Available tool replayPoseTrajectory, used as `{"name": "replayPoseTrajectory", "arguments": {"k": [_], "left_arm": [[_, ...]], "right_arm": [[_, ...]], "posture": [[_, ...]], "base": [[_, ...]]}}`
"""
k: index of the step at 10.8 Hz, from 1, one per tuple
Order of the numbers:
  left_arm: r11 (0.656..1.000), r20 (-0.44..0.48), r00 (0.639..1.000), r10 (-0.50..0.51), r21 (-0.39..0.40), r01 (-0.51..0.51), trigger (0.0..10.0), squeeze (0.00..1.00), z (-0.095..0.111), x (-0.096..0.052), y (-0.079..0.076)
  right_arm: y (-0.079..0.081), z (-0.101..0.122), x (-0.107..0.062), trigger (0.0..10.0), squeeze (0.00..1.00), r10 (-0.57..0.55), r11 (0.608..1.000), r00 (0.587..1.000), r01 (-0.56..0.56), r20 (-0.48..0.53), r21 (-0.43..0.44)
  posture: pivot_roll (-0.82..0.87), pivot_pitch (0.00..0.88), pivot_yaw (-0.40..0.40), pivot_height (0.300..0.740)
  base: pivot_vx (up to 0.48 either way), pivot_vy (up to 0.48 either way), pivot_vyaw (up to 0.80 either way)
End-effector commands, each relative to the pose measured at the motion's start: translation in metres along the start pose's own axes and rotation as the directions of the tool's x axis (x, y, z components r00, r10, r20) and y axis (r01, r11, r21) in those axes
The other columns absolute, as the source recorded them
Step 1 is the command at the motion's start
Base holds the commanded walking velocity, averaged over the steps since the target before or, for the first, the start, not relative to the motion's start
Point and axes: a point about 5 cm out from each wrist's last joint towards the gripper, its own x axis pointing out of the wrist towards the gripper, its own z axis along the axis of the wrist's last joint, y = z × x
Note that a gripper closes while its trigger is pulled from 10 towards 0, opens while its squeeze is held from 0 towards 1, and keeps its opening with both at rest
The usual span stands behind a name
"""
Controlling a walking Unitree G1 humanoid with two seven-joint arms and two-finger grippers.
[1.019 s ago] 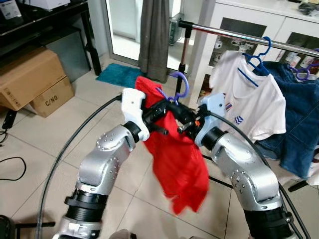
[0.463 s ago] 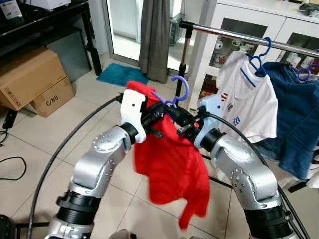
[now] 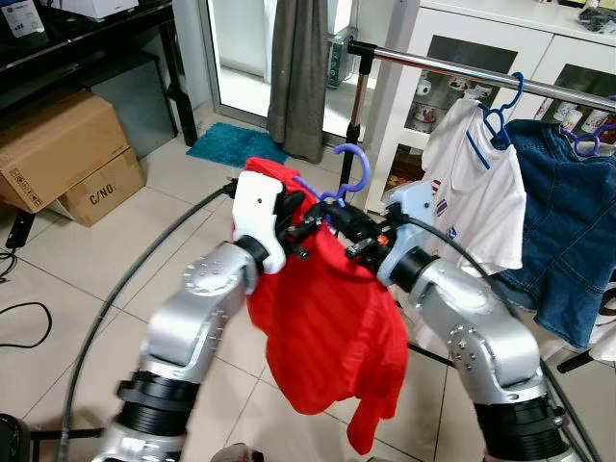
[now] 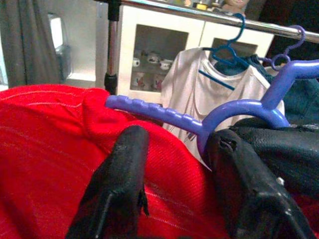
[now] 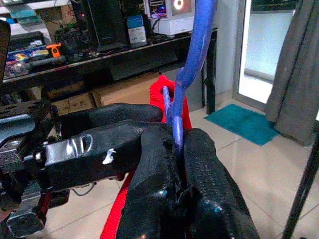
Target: Hang hanger
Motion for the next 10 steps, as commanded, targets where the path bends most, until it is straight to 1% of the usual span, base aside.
{"name": "replayPoseTrajectory", "arguments": {"k": [1,2,3,4,5,6,7,8,9,10], "left_arm": [[0.946,-0.063,0.944,0.323,-0.014,-0.325,10.0,0.72,-0.009,-0.019,0.051],[0.923,-0.075,0.924,0.376,-0.060,-0.380,10.0,0.00,-0.009,-0.020,0.055],[0.923,-0.066,0.927,0.369,-0.097,-0.374,10.0,0.00,-0.008,-0.018,0.056],[0.956,-0.028,0.958,0.287,-0.056,-0.288,10.0,0.00,-0.002,-0.015,0.048],[0.977,-0.034,0.976,0.213,0.036,-0.212,10.0,0.00,-0.001,-0.013,0.040],[0.966,-0.070,0.981,0.183,0.196,-0.167,10.0,0.00,-0.005,-0.013,0.037],[0.957,-0.095,0.975,0.203,0.232,-0.176,10.0,0.00,-0.008,-0.015,0.040],[0.952,-0.102,0.970,0.219,0.239,-0.189,10.0,0.00,-0.009,-0.016,0.043],[0.933,-0.109,0.983,0.146,0.345,-0.101,10.0,0.00,-0.011,-0.019,0.043],[0.937,-0.092,0.994,0.060,0.348,-0.024,10.0,0.00,-0.011,-0.021,0.039]], "right_arm": [[-0.024,0.017,-0.013,0.0,0.00,-0.112,0.993,0.991,0.113,0.070,-0.024],[-0.027,0.018,-0.013,0.0,0.00,-0.117,0.993,0.991,0.119,0.072,-0.028],[-0.030,0.020,-0.012,0.0,0.00,-0.120,0.992,0.990,0.123,0.073,-0.034],[-0.035,0.023,-0.012,0.0,0.00,-0.127,0.991,0.989,0.130,0.081,-0.033],[-0.038,0.026,-0.011,0.0,0.00,-0.132,0.990,0.987,0.135,0.089,-0.027],[-0.041,0.028,-0.010,0.0,0.00,-0.122,0.992,0.988,0.124,0.089,-0.016],[-0.042,0.029,-0.009,0.0,0.00,-0.113,0.993,0.990,0.114,0.082,-0.007],[-0.044,0.029,-0.009,0.0,0.00,-0.108,0.994,0.991,0.109,0.072,-0.001],[-0.048,0.030,-0.005,0.0,0.00,-0.107,0.994,0.993,0.107,0.058,0.014],[-0.050,0.031,-0.003,0.0,0.00,-0.113,0.994,0.992,0.113,0.056,0.010]], "posture": [[-0.07,0.000,-0.044,0.740],[-0.07,0.000,-0.046,0.740],[-0.07,0.000,-0.046,0.740],[-0.07,0.000,-0.045,0.740],[-0.07,0.000,-0.046,0.740],[-0.07,0.000,-0.046,0.740],[-0.07,0.000,-0.049,0.740],[-0.07,0.000,-0.052,0.740],[-0.07,0.000,-0.052,0.740],[-0.07,0.000,-0.050,0.740]], "base": [[0.000,0.000,0.00],[0.000,0.000,0.00],[0.000,0.000,0.00],[0.000,0.000,0.00],[0.000,0.000,0.00],[0.000,0.000,0.00],[0.000,0.000,0.00],[0.000,0.000,0.00],[0.000,0.000,0.00],[0.000,0.000,0.00]]}}
